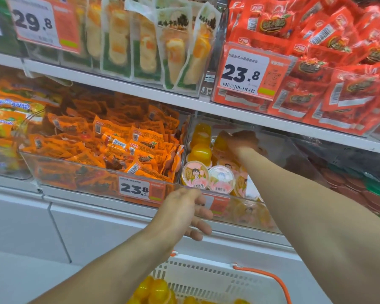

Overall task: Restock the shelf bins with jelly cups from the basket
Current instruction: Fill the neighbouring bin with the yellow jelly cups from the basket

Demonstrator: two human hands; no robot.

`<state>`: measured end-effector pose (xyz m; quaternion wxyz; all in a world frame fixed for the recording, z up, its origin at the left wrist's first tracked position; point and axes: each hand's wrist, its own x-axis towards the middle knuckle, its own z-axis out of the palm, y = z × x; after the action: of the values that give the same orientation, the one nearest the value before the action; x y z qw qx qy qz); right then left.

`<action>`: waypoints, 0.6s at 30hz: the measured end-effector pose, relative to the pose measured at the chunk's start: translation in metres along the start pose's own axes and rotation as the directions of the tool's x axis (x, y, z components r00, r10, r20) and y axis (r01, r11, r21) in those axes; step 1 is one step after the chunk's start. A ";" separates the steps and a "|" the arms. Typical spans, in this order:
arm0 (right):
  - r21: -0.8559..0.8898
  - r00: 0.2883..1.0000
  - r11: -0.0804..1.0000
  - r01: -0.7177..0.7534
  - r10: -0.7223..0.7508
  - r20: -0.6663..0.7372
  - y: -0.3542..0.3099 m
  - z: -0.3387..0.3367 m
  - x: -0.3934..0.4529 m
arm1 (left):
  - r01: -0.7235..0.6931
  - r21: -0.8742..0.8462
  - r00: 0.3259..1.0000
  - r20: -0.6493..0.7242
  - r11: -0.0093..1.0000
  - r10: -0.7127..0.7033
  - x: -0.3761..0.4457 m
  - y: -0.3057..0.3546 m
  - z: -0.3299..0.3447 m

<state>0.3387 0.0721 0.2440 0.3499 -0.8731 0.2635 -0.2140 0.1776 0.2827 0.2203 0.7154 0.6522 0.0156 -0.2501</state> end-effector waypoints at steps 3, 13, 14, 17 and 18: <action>0.043 0.999 0.998 -0.039 0.039 0.014 0.001 0.010 0.005 | 0.005 -0.007 1.000 -0.016 1.000 -0.005 0.006 -0.003 -0.003; 0.036 1.000 0.999 -0.010 0.009 0.009 0.001 0.000 0.005 | 0.012 0.058 0.998 -0.058 0.998 -0.008 0.011 -0.012 -0.006; 0.028 1.000 0.999 0.017 -0.017 -0.002 0.002 -0.008 -0.003 | 0.018 0.065 0.998 -0.061 0.998 -0.014 0.011 -0.014 -0.005; 0.130 0.995 0.986 0.101 -0.099 -0.020 0.010 -0.037 -0.041 | 0.030 0.151 0.999 -0.034 0.988 -0.025 0.010 -0.021 -0.001; 0.183 0.992 0.975 0.128 -0.122 -0.041 0.014 -0.047 -0.061 | 0.033 0.192 0.999 -0.014 0.981 -0.030 0.010 -0.024 0.000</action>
<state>0.2616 0.0771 0.2539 0.4116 -0.8484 0.1920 -0.2720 0.1772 0.2791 0.1946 0.6450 0.7192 0.0057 -0.2582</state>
